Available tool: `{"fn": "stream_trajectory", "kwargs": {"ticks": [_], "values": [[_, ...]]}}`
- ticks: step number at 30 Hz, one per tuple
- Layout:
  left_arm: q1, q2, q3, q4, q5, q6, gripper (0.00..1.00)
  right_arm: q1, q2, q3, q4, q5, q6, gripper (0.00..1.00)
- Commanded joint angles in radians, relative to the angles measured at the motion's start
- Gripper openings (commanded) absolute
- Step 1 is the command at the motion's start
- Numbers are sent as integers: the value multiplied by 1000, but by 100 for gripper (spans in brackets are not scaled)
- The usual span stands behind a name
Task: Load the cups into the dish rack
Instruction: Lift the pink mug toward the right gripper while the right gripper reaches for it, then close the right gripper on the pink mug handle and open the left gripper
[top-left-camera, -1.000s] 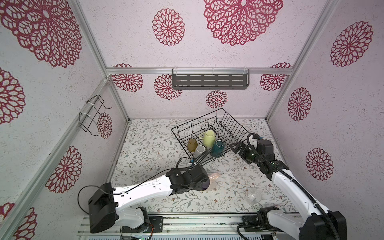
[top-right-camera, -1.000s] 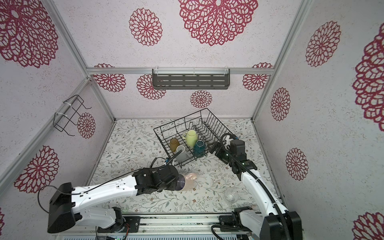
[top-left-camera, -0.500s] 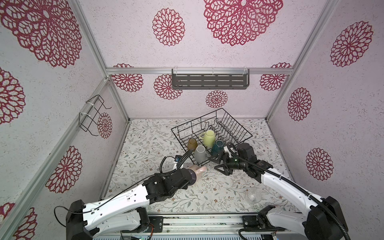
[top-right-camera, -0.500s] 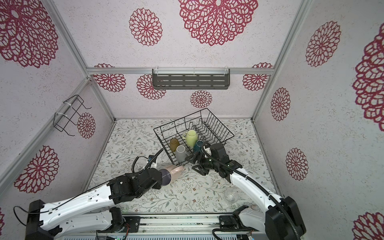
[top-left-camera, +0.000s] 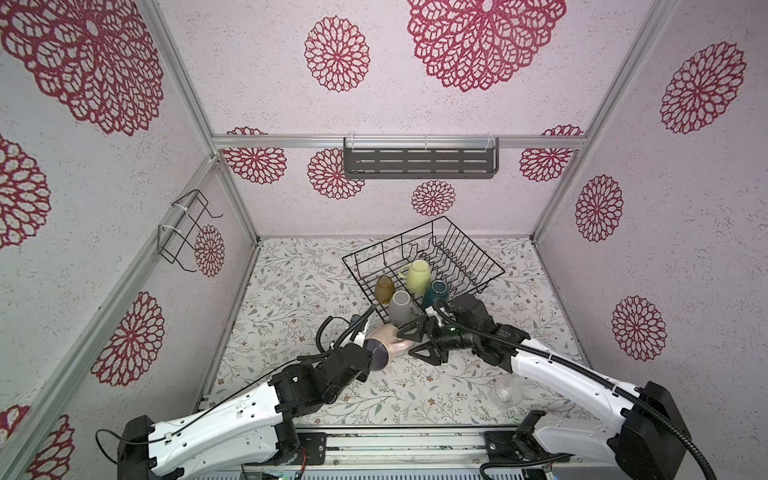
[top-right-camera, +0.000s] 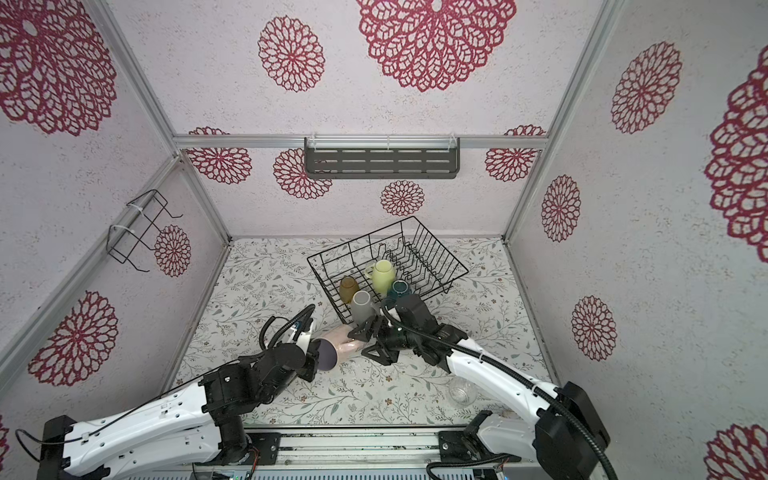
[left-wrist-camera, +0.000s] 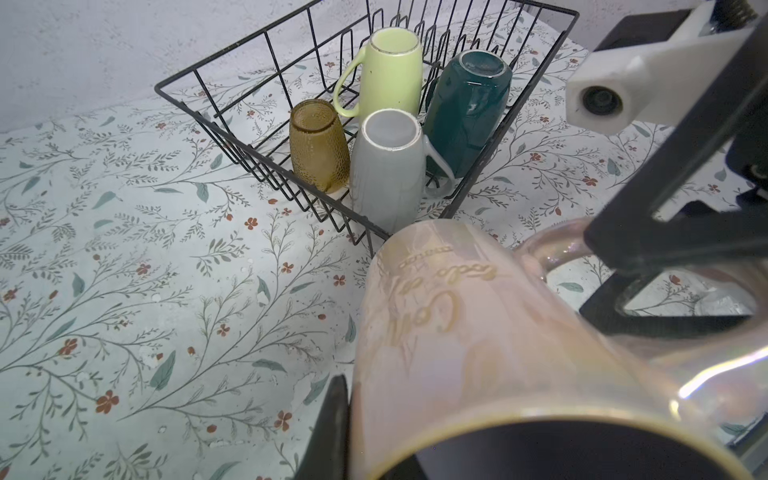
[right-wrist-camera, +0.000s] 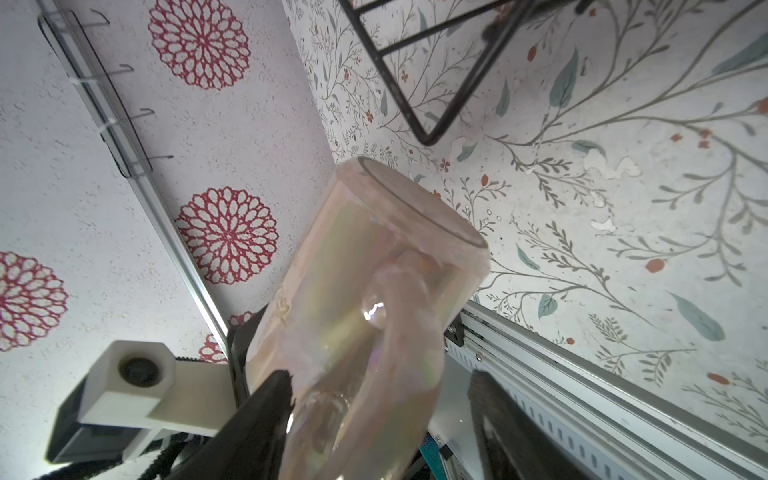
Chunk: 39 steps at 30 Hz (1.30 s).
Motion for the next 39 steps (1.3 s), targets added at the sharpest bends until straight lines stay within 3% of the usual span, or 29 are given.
{"fn": "stream_trajectory", "kwargs": {"ticks": [1, 6, 9, 17, 19, 22, 25, 27, 32, 39], "values": [[4, -33, 8, 171, -63, 44, 0, 30, 3, 33, 62, 52, 77, 56], [4, -29, -17, 227, -49, 65, 0, 53, 32, 38, 133, 61, 114, 48], [4, -23, -20, 222, -51, 59, 0, 70, 42, 34, 176, 87, 142, 38], [5, -34, -48, 222, -105, 23, 0, 81, 72, 29, 236, 117, 178, 0], [5, -40, -55, 214, -131, 6, 11, 83, 77, 34, 248, 125, 170, 0], [5, -57, -55, 169, -133, -28, 39, 86, 76, 40, 245, 164, 136, 0], [6, -81, -81, 163, -128, -49, 53, 88, 66, 57, 233, 225, 62, 0], [5, -99, -93, 146, -122, -81, 70, 94, 53, 91, 164, 298, -9, 0], [7, -161, -79, 21, -45, -182, 87, 101, 25, 135, 73, 416, -171, 0], [15, -245, -49, 2, 184, -280, 98, 108, 11, 103, 91, 384, -324, 0]]}}
